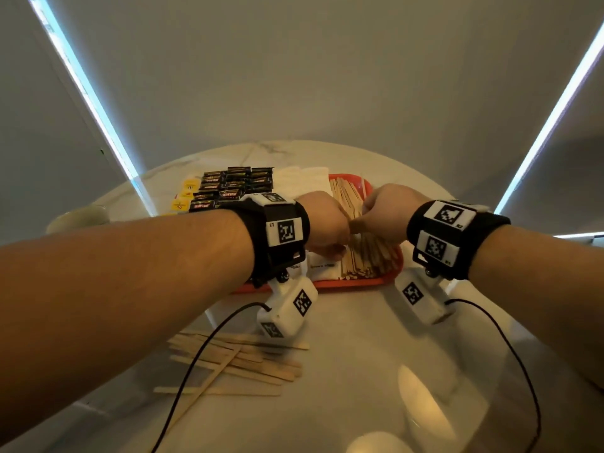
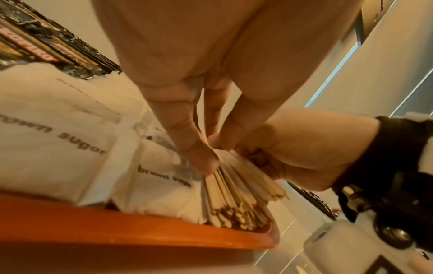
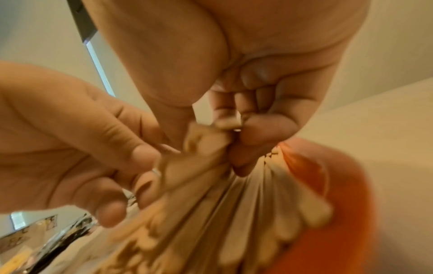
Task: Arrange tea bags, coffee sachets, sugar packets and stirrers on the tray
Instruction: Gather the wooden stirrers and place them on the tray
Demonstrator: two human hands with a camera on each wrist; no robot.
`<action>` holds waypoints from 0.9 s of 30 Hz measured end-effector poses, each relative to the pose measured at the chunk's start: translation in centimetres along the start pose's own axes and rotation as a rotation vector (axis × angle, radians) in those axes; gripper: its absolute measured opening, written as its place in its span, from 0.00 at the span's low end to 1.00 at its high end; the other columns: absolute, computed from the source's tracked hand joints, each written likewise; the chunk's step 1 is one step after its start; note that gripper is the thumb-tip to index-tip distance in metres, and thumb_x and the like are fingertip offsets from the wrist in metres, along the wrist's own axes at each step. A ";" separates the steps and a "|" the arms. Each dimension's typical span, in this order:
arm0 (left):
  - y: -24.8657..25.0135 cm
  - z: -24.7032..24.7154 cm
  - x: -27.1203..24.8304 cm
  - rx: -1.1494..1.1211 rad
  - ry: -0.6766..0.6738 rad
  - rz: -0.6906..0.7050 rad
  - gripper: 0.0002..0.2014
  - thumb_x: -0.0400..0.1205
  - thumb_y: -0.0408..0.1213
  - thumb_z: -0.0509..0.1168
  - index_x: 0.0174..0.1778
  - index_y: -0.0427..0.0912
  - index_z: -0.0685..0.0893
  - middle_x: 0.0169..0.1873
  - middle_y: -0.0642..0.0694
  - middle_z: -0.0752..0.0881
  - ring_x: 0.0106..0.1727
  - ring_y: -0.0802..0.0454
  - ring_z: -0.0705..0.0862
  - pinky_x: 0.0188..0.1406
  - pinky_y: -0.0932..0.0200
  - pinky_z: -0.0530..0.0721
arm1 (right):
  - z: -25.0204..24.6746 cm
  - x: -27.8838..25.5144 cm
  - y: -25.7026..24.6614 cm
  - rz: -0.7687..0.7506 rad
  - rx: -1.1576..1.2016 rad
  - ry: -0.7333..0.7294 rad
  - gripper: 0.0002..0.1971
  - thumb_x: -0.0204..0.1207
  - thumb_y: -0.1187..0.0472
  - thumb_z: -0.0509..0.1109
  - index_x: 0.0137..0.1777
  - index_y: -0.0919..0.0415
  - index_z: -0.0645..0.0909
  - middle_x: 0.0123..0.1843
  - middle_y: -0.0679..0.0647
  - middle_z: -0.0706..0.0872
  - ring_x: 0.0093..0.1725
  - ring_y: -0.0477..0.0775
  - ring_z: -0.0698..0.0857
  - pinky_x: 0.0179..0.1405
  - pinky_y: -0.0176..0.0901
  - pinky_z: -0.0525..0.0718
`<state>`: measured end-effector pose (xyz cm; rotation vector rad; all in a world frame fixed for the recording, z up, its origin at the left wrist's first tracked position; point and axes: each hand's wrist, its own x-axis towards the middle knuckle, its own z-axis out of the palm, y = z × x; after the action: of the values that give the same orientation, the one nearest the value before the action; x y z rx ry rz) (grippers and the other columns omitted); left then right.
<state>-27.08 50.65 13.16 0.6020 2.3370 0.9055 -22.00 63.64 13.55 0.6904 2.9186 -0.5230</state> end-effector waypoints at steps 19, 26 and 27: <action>0.5 0.4 1.1 0.326 0.014 0.067 0.34 0.73 0.44 0.85 0.75 0.52 0.82 0.50 0.50 0.88 0.45 0.52 0.91 0.46 0.55 0.94 | 0.1 -0.6 2.9 0.026 0.150 -0.054 0.06 0.80 0.62 0.73 0.54 0.52 0.89 0.48 0.52 0.90 0.48 0.53 0.91 0.55 0.53 0.92; 0.3 0.7 1.6 0.391 0.013 0.108 0.28 0.70 0.52 0.86 0.63 0.51 0.86 0.53 0.51 0.89 0.46 0.53 0.91 0.53 0.50 0.93 | 0.1 0.0 3.0 0.061 0.190 -0.045 0.09 0.79 0.55 0.76 0.55 0.58 0.89 0.43 0.53 0.93 0.43 0.52 0.94 0.50 0.52 0.94; 0.3 0.6 1.6 0.392 0.011 0.106 0.28 0.69 0.53 0.87 0.62 0.51 0.86 0.52 0.51 0.89 0.46 0.53 0.91 0.54 0.50 0.93 | 0.1 -0.1 2.9 0.060 0.212 -0.057 0.10 0.78 0.53 0.77 0.55 0.56 0.89 0.43 0.53 0.93 0.41 0.50 0.93 0.48 0.48 0.94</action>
<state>-27.83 52.08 12.44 0.8852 2.5310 0.4925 -20.61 66.03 12.61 0.7707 2.8054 -0.8399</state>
